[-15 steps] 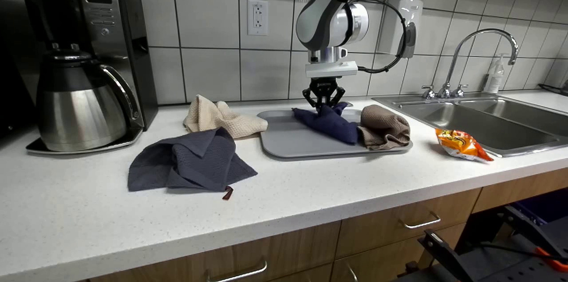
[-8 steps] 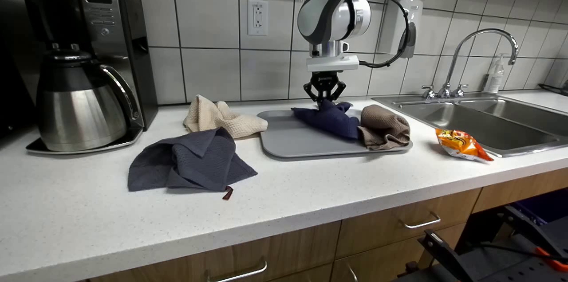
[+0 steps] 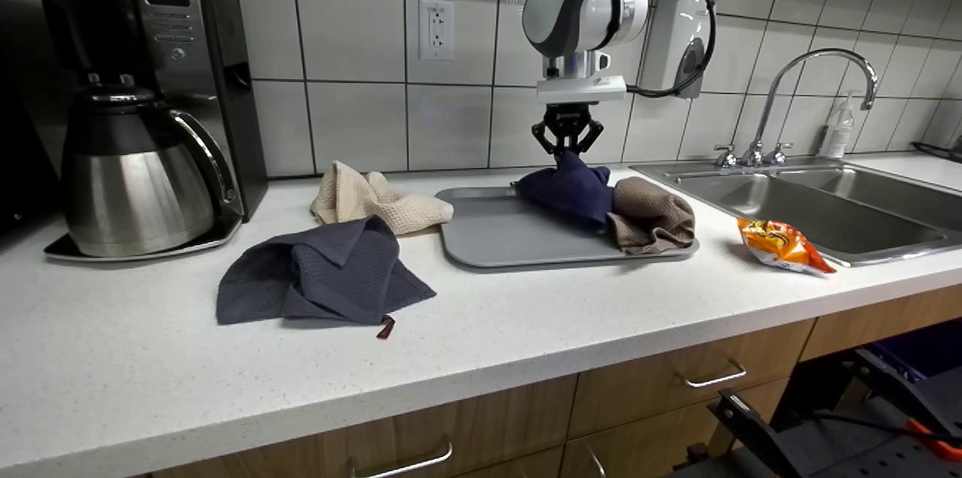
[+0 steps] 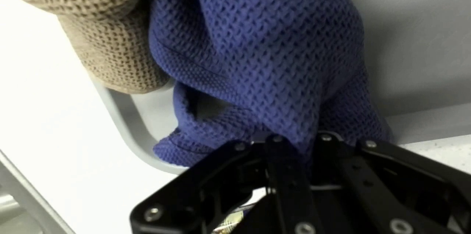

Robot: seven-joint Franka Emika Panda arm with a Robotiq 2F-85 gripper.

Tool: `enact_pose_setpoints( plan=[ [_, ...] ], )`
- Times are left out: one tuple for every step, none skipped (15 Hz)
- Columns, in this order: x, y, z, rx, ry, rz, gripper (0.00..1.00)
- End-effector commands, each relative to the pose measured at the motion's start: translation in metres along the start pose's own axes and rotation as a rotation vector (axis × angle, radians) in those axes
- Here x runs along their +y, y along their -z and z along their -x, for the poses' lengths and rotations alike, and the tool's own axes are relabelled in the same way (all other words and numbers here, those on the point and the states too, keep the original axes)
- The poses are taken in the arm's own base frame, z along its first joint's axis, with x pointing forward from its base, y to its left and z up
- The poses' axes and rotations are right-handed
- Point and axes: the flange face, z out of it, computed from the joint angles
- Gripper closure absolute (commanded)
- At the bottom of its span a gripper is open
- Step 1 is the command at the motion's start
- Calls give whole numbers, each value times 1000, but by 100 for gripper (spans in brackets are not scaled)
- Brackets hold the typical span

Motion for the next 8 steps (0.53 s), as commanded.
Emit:
enact_pose_setpoints(
  plan=[
    [28, 13, -1, 14, -51, 2, 97],
    [35, 13, -3, 16, -65, 7, 97],
    [42, 13, -5, 16, -78, 11, 97],
    [50, 13, -8, 19, -94, 16, 97],
    [59, 14, -10, 20, -111, 20, 97],
    [66, 14, -12, 20, -128, 24, 97],
    [74, 14, -15, 22, -145, 28, 97],
    [81, 13, -17, 23, -161, 32, 97]
  ],
)
